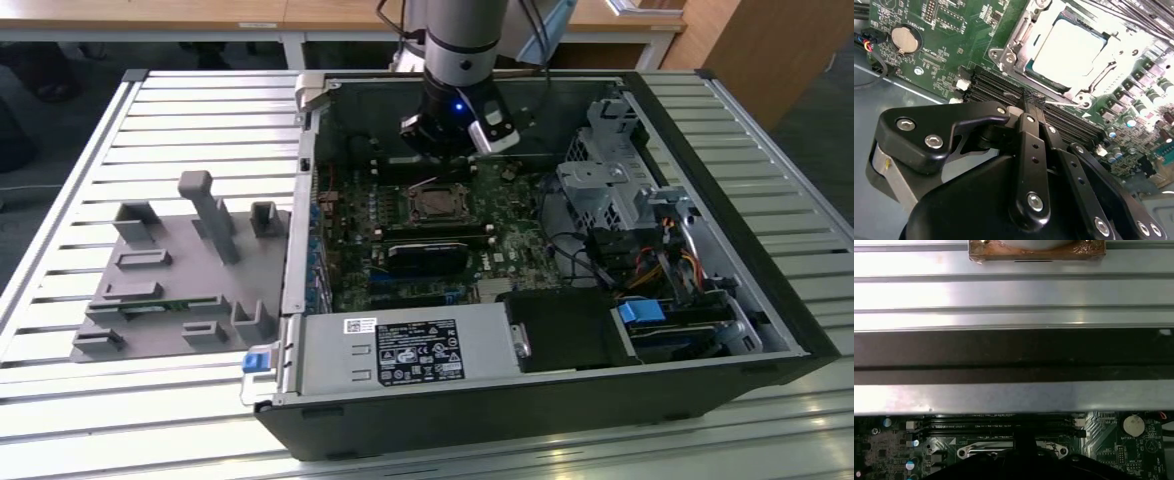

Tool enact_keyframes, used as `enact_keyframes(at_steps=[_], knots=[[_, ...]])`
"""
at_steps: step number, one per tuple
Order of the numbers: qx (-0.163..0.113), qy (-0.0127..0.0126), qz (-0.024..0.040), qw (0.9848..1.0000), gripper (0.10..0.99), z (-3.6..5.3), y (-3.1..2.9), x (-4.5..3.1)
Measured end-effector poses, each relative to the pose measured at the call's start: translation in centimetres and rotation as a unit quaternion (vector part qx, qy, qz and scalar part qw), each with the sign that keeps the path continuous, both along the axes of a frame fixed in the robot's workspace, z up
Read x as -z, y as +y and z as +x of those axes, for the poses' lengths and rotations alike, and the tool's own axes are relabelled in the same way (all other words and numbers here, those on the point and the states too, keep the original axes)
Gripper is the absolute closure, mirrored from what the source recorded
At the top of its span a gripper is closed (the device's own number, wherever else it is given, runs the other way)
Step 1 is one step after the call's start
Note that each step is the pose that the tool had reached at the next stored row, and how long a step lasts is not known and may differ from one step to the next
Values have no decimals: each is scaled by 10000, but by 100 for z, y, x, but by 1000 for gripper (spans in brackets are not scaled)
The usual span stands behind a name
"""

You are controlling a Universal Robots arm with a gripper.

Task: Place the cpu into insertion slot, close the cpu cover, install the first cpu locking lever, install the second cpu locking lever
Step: 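Install the first cpu locking lever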

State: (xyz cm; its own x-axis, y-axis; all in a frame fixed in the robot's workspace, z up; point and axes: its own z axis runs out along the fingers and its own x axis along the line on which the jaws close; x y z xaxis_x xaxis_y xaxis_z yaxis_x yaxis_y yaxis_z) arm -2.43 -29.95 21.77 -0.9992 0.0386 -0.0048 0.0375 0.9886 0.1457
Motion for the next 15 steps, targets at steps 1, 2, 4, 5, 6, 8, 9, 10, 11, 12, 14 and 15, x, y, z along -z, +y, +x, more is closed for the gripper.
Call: enact_keyframes(at_steps=[1, 2, 4, 5, 6, 8, 9, 10, 11, 12, 14, 15], knots=[[0, 0, 0, 10000, 980, 12, 0, 5], [0, 0, 0, 10000, 980, 22, 0, 10], [0, 0, 0, 10000, 980, 33, 0, 25], [0, 0, 0, 10000, 980, 40, 0, 32], [0, 0, 0, 10000, 980, 47, 0, 40], [0, 0, 0, 10000, 980, 59, 0, 58], [0, 0, 0, 10000, 980, 61, 0, 67], [0, 0, 0, 10000, 980, 62, 0, 77], [1, 0, 0, 10000, 980, 63, 0, 86], [0, 0, 0, 10000, 980, 66, 0, 93], [0, 0, 0, 10000, 980, 70, 0, 108], [0, 0, 0, 10000, 980, 71, 0, 115]])
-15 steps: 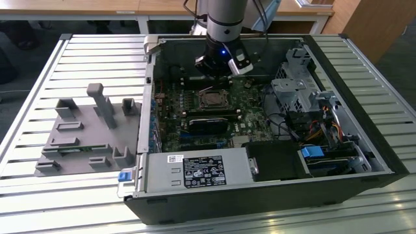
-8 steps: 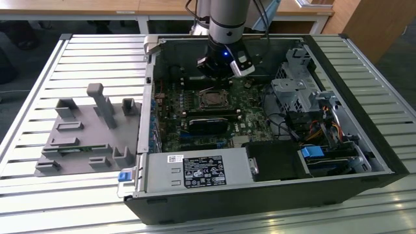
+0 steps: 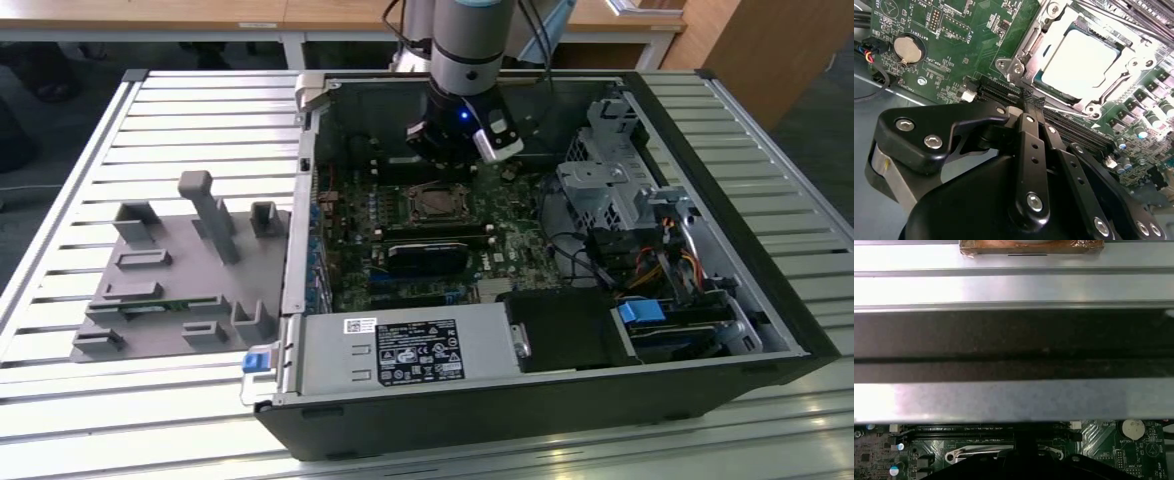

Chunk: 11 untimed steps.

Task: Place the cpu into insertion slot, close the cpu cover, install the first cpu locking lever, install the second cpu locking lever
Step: 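Install the first cpu locking lever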

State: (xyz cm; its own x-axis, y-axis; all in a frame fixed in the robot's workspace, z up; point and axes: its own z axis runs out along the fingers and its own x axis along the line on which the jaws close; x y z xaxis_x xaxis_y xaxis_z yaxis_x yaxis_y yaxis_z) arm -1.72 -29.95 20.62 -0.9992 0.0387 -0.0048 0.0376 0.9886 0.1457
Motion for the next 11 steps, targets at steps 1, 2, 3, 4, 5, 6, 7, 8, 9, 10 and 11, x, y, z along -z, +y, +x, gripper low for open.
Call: enact_keyframes(at_steps=[1, 2, 3, 4, 5, 6, 7, 8, 9, 10, 11], knots=[[0, 0, 0, 10000, 980, 1, 0, 7], [0, 0, 0, 10000, 980, 2, 0, 13], [0, 0, 0, 10000, 980, 3, 0, 19], [0, 0, 0, 10000, 980, 4, 0, 25], [0, 0, 0, 10000, 980, 5, 0, 30], [0, 0, 0, 10000, 980, 5, 0, 36], [0, 0, 0, 10000, 980, 6, 0, 41], [0, 0, 0, 10000, 980, 7, 0, 45], [0, 0, 0, 10000, 980, 8, 0, 50], [0, 0, 0, 10000, 980, 8, 0, 54], [0, 0, 0, 10000, 980, 9, 0, 58]])
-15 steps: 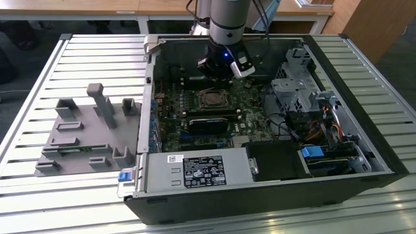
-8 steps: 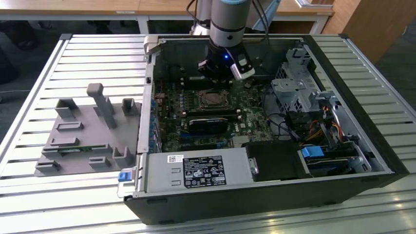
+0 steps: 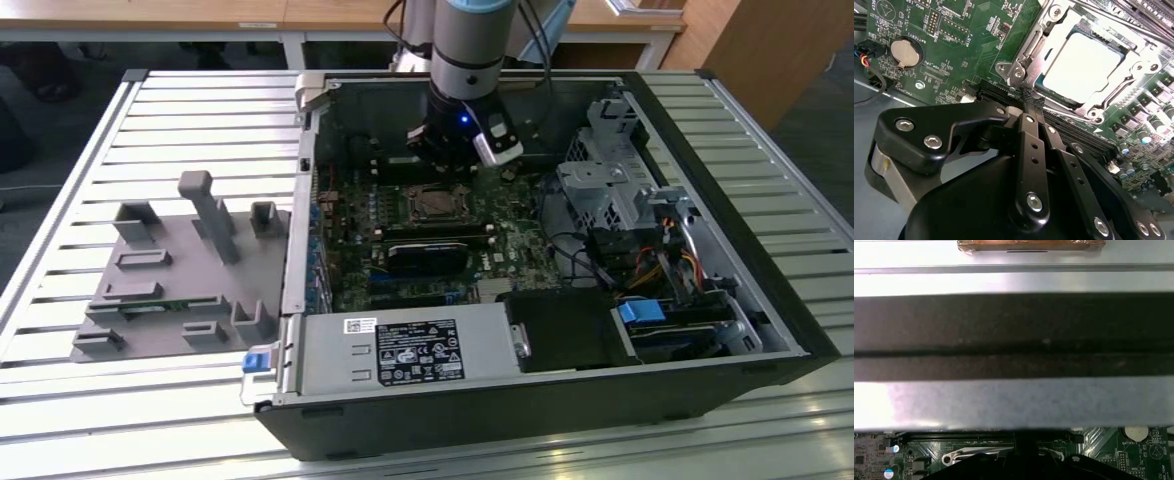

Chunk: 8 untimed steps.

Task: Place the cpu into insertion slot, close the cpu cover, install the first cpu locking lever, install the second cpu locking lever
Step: 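Install the first cpu locking lever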

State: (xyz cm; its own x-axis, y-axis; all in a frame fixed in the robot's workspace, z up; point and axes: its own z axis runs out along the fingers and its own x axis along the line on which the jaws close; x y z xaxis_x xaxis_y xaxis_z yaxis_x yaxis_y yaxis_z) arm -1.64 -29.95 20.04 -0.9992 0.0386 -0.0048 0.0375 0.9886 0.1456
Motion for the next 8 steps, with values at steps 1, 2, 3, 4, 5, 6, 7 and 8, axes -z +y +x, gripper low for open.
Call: enact_keyframes(at_steps=[1, 2, 3, 4, 5, 6, 7, 8], knots=[[0, 0, 0, 10000, 980, 0, 0, 3], [0, 0, 0, 10000, 980, 0, 0, 6], [0, 0, 0, 10000, 980, 1, 0, 10], [0, 0, 0, 10000, 980, 1, 0, 13], [0, 0, -1, 10000, 980, 1, 0, 16], [0, -1, 0, 10000, 980, 2, 0, 19], [0, 0, 0, 10000, 980, 2, 0, 21], [0, 0, -2, 10000, 980, 2, 0, 22]])
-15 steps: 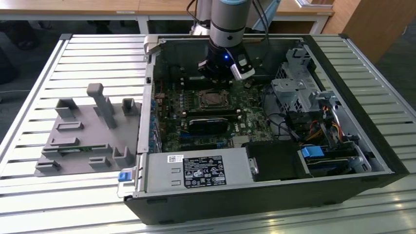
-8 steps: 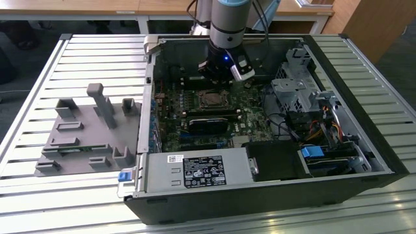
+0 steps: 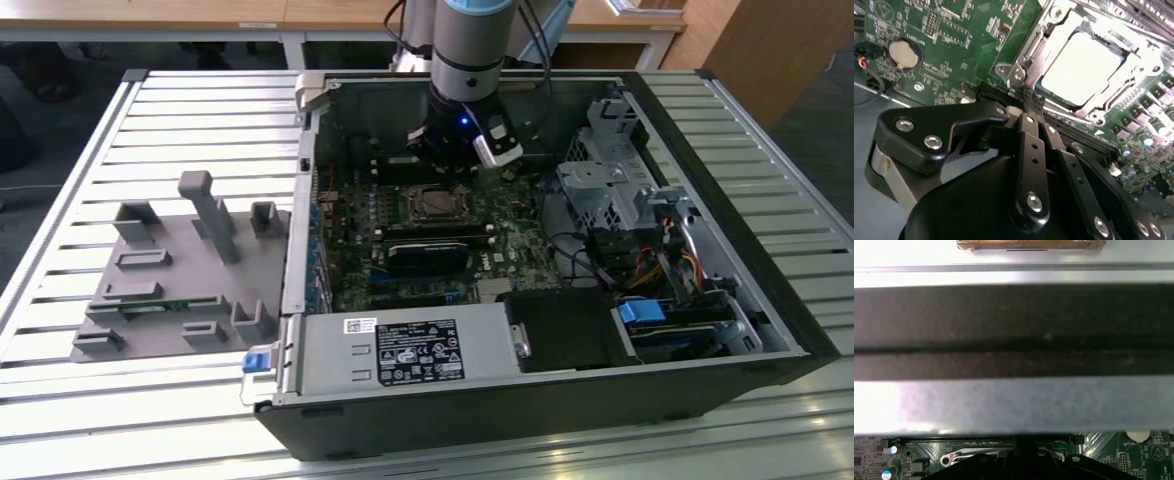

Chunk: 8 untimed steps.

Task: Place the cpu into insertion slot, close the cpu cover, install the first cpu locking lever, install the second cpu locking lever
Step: 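Install the first cpu locking lever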

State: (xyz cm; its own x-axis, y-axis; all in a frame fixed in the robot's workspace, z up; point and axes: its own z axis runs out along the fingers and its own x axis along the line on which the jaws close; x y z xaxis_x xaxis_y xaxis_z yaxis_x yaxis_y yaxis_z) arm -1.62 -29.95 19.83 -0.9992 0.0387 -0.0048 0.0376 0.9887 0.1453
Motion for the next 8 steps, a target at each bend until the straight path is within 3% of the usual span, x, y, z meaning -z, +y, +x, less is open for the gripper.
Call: enact_keyframes(at_steps=[8], knots=[[0, -1, 1, 10000, 980, 1, 0, -3]])
